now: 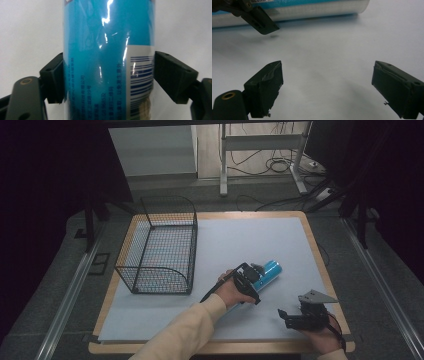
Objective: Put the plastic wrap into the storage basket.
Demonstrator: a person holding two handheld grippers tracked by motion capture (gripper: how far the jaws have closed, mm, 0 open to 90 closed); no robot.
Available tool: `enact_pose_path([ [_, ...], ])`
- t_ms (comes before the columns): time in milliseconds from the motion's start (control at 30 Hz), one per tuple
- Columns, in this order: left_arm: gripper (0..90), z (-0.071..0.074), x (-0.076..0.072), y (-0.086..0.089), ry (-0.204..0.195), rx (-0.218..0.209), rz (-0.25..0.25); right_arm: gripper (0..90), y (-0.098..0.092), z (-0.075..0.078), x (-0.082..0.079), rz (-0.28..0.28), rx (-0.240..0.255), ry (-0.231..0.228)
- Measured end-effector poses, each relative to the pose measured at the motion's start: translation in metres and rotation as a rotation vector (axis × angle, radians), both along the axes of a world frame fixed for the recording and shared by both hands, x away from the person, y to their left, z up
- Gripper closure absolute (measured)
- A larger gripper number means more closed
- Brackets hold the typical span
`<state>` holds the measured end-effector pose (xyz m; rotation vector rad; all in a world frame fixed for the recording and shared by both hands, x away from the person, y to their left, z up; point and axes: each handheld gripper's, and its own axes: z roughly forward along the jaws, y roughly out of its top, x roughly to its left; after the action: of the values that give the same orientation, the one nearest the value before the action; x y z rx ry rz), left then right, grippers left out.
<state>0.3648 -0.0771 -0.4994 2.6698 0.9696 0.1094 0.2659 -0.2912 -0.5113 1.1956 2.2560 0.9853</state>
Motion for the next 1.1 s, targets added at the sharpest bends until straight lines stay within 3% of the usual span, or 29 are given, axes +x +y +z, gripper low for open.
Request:
enact_pose_path([
  [267,30.3,-0.001,0.003,0.003,0.011,-0.005,0.010,10.6,0.000,0.000,0.000,0.000,-0.001,0.000],
  [867,31.3,0.001,0.007,0.004,0.048,-0.002,-0.004,10.8,-0.002,0.000,0.000,-0.009,0.003,-0.003],
  [1100,31.3,0.011,0.005,0.008,0.055,0.003,-0.015,10.8,-0.003,0.001,0.000,-0.009,0.004,-0.005],
])
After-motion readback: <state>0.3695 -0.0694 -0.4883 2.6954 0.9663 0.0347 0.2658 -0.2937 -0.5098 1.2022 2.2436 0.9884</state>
